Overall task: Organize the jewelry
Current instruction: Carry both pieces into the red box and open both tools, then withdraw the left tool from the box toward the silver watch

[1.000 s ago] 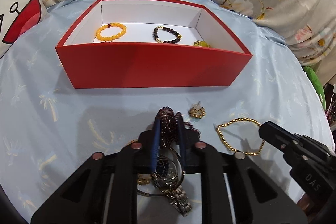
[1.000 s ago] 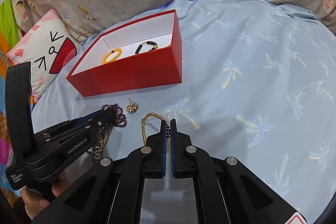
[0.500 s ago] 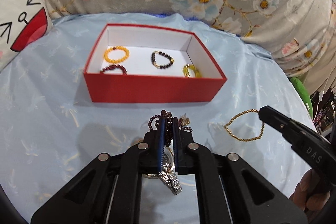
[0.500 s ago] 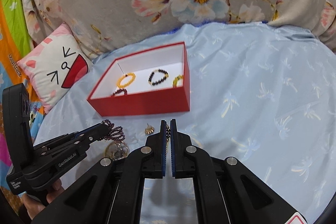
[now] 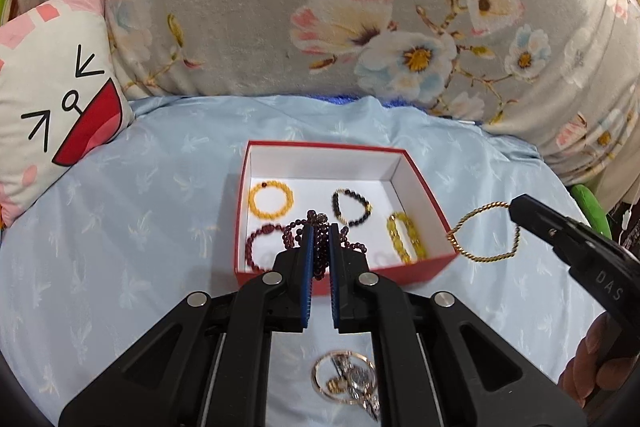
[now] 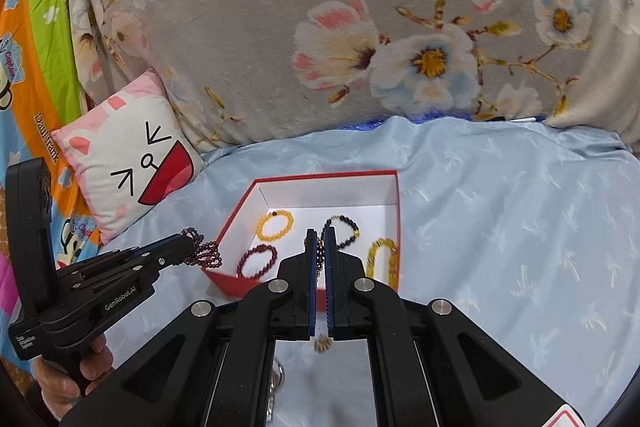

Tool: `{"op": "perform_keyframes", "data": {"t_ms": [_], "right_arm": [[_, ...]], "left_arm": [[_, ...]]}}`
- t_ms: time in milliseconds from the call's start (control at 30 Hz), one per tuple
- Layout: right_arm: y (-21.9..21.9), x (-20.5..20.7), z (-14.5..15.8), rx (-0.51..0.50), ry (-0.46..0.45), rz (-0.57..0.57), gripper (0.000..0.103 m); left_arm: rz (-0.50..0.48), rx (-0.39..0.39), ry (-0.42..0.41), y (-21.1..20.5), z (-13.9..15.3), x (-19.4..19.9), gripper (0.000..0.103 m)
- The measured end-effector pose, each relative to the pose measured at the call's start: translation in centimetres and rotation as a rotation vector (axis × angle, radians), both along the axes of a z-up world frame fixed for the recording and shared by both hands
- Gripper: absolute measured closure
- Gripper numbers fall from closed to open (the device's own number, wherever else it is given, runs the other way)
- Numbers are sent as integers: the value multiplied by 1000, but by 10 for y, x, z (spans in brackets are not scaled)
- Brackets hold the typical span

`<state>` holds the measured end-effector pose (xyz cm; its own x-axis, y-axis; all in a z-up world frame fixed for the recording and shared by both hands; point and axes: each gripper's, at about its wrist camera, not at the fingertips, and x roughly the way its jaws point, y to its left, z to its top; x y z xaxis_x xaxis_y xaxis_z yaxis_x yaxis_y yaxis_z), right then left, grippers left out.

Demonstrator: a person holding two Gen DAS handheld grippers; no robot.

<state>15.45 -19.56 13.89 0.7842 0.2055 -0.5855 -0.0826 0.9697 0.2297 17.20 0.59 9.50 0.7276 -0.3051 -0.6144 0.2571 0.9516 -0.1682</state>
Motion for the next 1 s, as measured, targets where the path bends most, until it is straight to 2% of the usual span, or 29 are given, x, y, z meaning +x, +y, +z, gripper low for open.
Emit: {"op": "perform_keyframes", "data": {"t_ms": [133, 367, 667, 733, 767, 800, 867, 1000], "right_arm": [[5, 29, -9, 5, 22, 16, 100], [18, 68, -42, 4, 95, 44, 100], [26, 90, -79, -2, 165, 57, 99], [26, 90, -82, -17, 164, 54, 96], [25, 88, -83, -26, 160, 44, 90], [24, 87, -82, -34, 157, 36, 83], [21, 82, -78, -33, 141, 24, 74], [15, 66, -69, -17, 115, 16, 74]], "left_arm": [[1, -7, 9, -1, -6, 22, 96], [10, 2, 59, -6, -35, 53, 96], [-5, 39, 115, -18, -67, 72, 95], [20, 45, 114, -18, -70, 74, 86], [35, 42, 114, -16, -70, 74, 70], [47, 25, 107, -12, -69, 73, 58], [62, 16, 92, -8, -65, 71, 56], [82, 31, 65, -2, -56, 60, 56]]}}
